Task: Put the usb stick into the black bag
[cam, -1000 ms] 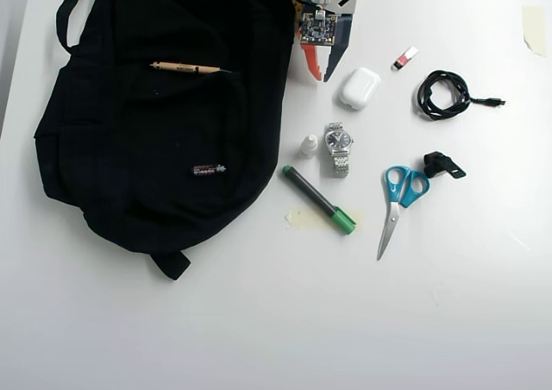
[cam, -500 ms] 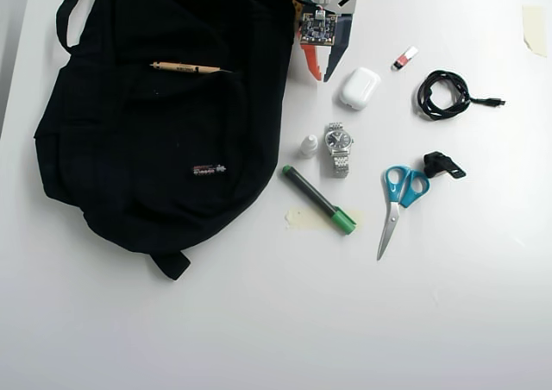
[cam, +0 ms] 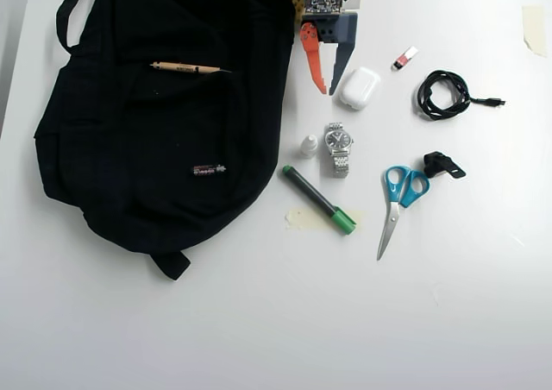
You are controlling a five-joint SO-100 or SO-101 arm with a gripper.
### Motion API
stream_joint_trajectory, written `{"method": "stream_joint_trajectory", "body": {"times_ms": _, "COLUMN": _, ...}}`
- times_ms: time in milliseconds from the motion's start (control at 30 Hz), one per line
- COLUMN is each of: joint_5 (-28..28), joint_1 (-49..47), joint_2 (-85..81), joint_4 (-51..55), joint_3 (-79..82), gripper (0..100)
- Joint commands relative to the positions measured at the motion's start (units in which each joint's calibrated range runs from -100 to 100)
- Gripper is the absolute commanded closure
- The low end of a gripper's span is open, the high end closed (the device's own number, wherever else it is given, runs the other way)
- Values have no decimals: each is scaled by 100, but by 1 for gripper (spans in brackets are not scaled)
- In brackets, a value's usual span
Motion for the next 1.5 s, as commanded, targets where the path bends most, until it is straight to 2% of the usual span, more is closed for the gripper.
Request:
{"method": "stream_joint_trajectory", "body": {"times_ms": 0, "joint_5": 31, "joint_1": -197, "joint_2": -109, "joint_4": -320, "joint_3": -237, "gripper": 98}}
{"method": "stream_joint_trajectory", "body": {"times_ms": 333, "joint_5": 31, "joint_1": -847, "joint_2": 422, "joint_4": 1859, "joint_3": -2213, "gripper": 98}}
{"method": "stream_joint_trajectory", "body": {"times_ms": 500, "joint_5": -11, "joint_1": -1147, "joint_2": 2605, "joint_4": 2014, "joint_3": -4010, "gripper": 98}}
{"method": "stream_joint_trajectory", "body": {"times_ms": 633, "joint_5": -148, "joint_1": -1416, "joint_2": 4746, "joint_4": 2824, "joint_3": -5825, "gripper": 98}}
{"method": "stream_joint_trajectory", "body": {"times_ms": 700, "joint_5": -646, "joint_1": -1715, "joint_2": 6074, "joint_4": 3711, "joint_3": -6840, "gripper": 98}}
{"method": "stream_joint_trajectory", "body": {"times_ms": 833, "joint_5": -1758, "joint_1": -2291, "joint_2": 7078, "joint_4": 4814, "joint_3": -7820, "gripper": 98}}
{"method": "stream_joint_trajectory", "body": {"times_ms": 1133, "joint_5": -4505, "joint_1": -3959, "joint_2": 7261, "joint_4": 4788, "joint_3": -7865, "gripper": 98}}
{"method": "stream_joint_trajectory", "body": {"times_ms": 1267, "joint_5": -4914, "joint_1": -4363, "joint_2": 7543, "joint_4": 4495, "joint_3": -7748, "gripper": 98}}
{"method": "stream_joint_trajectory", "body": {"times_ms": 1467, "joint_5": -4888, "joint_1": -4355, "joint_2": 8348, "joint_4": 4039, "joint_3": -7505, "gripper": 98}}
